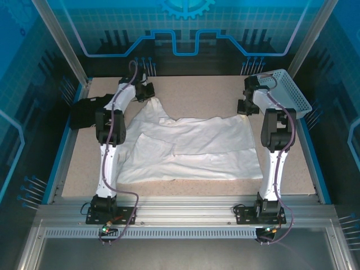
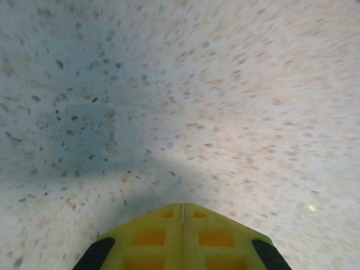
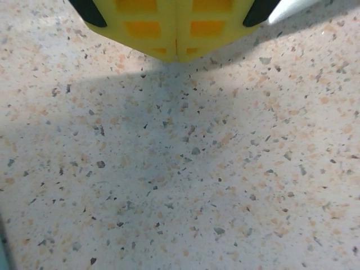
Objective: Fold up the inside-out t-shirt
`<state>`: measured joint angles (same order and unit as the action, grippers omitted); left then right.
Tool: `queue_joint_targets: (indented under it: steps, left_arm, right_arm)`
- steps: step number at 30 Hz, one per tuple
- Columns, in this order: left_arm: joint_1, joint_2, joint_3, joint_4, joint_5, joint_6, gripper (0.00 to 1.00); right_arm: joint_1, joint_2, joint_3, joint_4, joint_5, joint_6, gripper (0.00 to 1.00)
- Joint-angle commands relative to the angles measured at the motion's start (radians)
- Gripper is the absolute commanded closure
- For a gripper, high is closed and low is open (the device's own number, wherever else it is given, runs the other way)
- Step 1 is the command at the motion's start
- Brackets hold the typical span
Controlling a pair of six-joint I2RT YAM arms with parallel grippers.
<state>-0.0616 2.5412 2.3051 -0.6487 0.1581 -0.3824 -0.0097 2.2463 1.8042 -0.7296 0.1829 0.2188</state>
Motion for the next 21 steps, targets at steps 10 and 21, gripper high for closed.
queue_joint_targets:
  steps: [10, 21]
  left_arm:
    - [0.006, -0.821, -0.835, 0.258, 0.024, -0.104, 1.00]
    - [0.082, -1.231, -1.158, 0.147, 0.051, -0.176, 1.00]
  right_arm:
    - [-0.011, -0.364, -0.358, 0.178, 0.064, -0.108, 1.00]
    - [-0.033, -0.601, -0.615, 0.168, 0.082, 0.030, 1.00]
